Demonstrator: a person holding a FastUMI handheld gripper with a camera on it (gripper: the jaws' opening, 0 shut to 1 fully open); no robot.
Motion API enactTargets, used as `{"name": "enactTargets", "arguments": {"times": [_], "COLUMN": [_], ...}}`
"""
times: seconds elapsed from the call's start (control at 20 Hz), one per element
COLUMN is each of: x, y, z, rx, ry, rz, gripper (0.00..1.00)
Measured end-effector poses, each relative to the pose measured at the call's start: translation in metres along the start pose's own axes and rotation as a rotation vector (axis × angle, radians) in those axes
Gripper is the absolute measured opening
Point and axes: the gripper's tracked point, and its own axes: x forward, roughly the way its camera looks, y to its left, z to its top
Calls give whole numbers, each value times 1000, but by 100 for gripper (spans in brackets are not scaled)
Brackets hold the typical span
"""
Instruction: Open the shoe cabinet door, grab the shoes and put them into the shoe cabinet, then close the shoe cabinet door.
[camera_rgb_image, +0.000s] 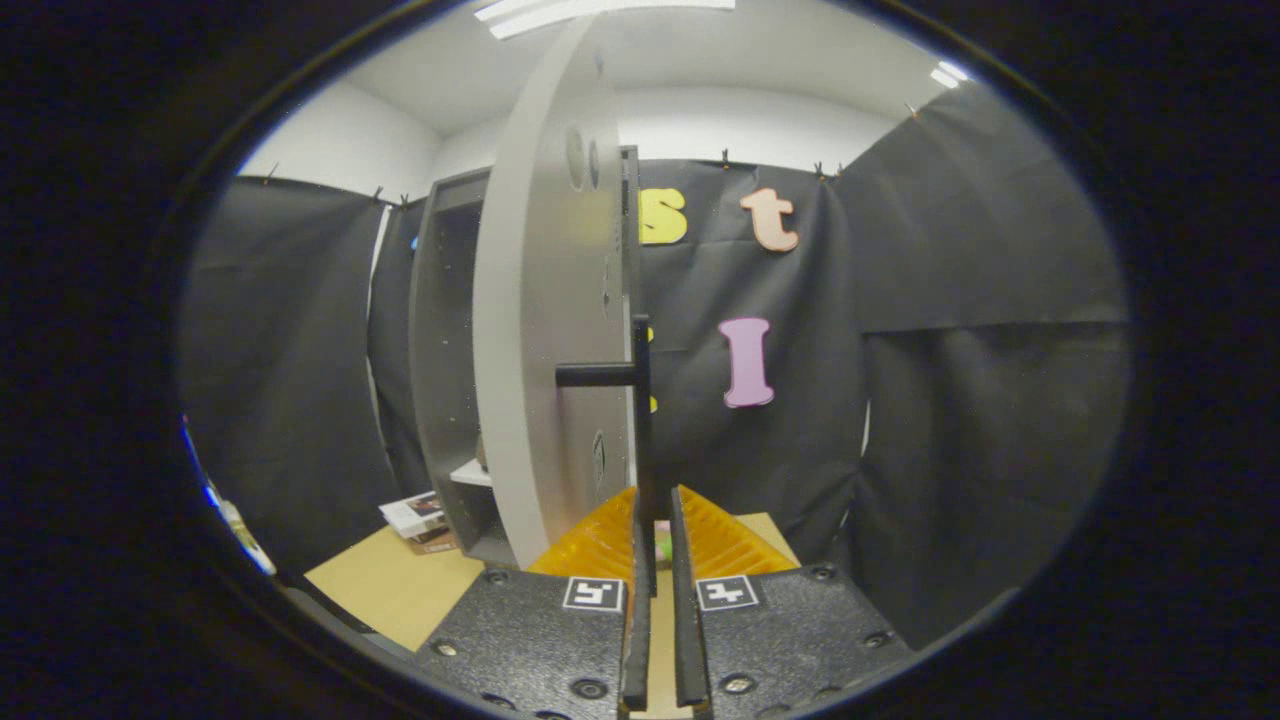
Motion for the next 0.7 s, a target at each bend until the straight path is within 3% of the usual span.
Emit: {"name": "enactTargets", "arguments": {"times": [0.25, 0.55, 0.6, 0.7], "x": [-10, -67, -74, -89], "y": [-13, -14, -10, 0], "z": [5, 31, 38, 49], "rx": [-5, -98, -113, -127], "ry": [-22, -134, -167, -221], "rz": [76, -50, -67, -98], "gripper": [21, 31, 35, 55]}}
